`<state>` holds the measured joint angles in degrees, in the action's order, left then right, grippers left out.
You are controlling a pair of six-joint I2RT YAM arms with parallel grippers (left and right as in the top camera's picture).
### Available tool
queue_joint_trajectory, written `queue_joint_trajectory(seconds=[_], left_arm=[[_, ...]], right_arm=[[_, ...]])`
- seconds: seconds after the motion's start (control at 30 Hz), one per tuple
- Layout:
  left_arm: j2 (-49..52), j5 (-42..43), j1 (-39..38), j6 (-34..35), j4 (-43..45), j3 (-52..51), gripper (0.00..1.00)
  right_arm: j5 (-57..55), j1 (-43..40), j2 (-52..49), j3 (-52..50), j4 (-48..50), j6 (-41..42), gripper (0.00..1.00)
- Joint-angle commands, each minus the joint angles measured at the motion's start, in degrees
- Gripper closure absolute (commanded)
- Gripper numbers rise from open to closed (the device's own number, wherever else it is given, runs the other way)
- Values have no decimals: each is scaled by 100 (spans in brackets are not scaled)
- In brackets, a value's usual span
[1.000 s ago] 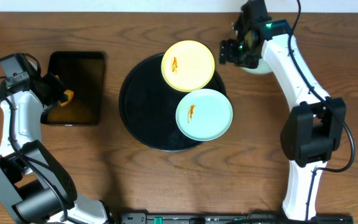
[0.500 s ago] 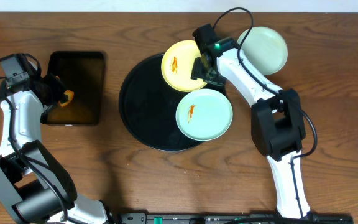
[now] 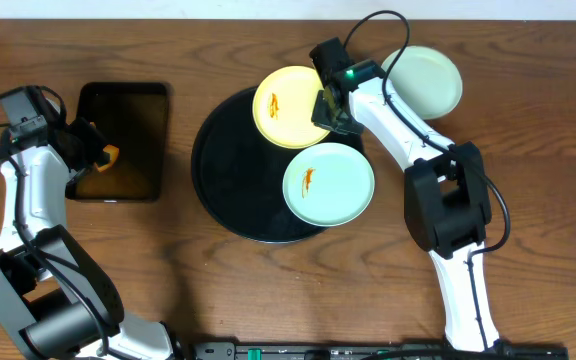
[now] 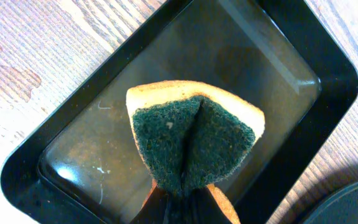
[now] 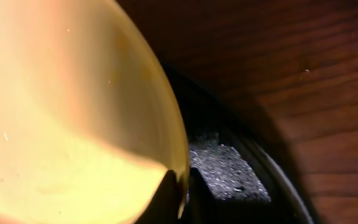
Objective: Clean dirty plates on tray and stack at the side
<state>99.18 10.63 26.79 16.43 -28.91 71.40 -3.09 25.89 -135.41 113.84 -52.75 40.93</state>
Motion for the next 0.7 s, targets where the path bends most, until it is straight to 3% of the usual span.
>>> queue_joint_trajectory(seconds=[0.0, 0.23, 0.4, 0.5, 0.67], left_arm=[[17, 55, 20, -74, -11, 94, 93], [17, 127, 20, -74, -13, 94, 92], [2, 1475, -66, -144, 92, 96, 93], [-90, 2105, -334, -186, 70, 96, 93], [-214, 2144, -1128, -243, -393, 94, 93]], right_arm=[[258, 278, -101, 46, 153, -118, 99], [278, 811, -306, 46, 409, -184, 99], [619, 1128, -358, 46, 455, -573, 99], [623, 1220, -358, 46, 374, -782, 99], [658, 1233, -358, 46, 321, -841, 99]])
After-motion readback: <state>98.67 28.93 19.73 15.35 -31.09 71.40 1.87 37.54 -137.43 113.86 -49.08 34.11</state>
